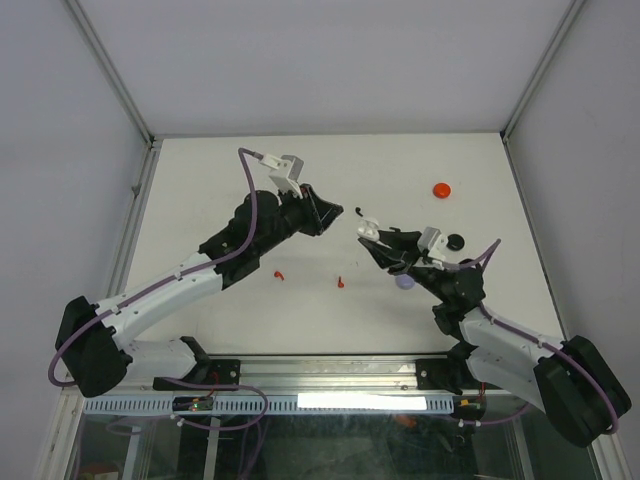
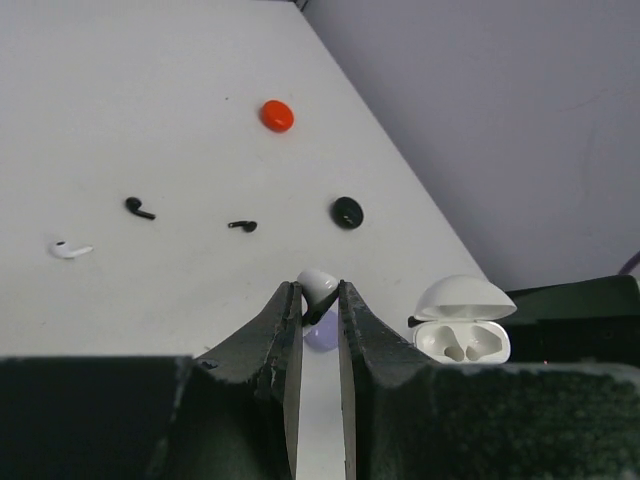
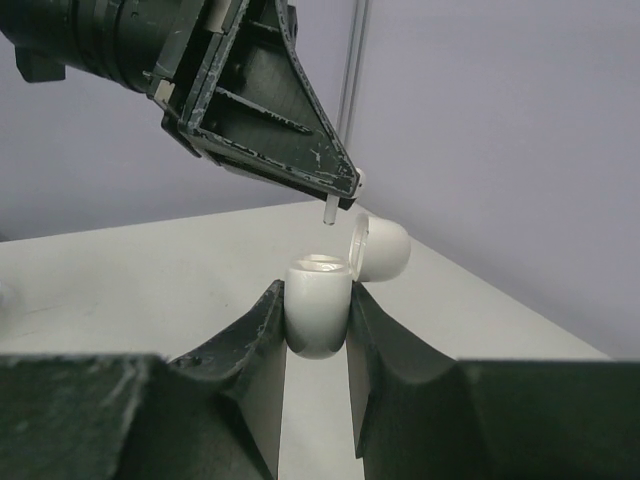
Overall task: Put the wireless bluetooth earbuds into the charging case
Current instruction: Place the earbud in the charging case.
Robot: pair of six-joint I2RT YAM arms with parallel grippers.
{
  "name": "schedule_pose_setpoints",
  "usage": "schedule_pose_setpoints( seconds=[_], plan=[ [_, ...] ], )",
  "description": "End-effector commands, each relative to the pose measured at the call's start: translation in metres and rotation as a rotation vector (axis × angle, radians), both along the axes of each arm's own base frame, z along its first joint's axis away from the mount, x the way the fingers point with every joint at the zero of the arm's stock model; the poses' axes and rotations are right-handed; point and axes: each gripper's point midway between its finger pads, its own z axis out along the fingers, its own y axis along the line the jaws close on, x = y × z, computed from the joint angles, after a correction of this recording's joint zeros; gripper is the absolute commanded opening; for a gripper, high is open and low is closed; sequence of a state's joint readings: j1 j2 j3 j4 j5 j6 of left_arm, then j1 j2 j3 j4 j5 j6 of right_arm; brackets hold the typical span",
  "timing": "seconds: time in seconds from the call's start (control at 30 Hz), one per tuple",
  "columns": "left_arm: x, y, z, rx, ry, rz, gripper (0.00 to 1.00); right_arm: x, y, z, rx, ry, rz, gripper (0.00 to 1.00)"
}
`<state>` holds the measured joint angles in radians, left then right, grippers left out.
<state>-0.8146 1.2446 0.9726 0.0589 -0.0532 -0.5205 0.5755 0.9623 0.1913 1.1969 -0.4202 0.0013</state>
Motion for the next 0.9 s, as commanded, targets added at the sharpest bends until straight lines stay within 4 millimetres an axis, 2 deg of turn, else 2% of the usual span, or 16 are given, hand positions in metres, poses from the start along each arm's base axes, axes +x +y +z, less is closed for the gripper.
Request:
schedule_pose_setpoints(
  seconds=[0.0,0.37,0.87],
  plan=[
    [-0.016,-0.006,0.058,-0.219,-0.088,-0.024,0.06,-0.004,-0.012,0.04,0.106,-0.139,-0.043,0.0],
    [-0.059,-0.029,0.086,-0.348,-0.139,-0.162,0.06,-0.007,-0.011,0.049,0.132,-0.177,-0.024,0.0],
    [-0.066,-0.049,0.078,-0.34,-0.15,-0.182,0.06,-0.013,-0.011,0.054,0.164,-0.187,0.002,0.0]
  ],
)
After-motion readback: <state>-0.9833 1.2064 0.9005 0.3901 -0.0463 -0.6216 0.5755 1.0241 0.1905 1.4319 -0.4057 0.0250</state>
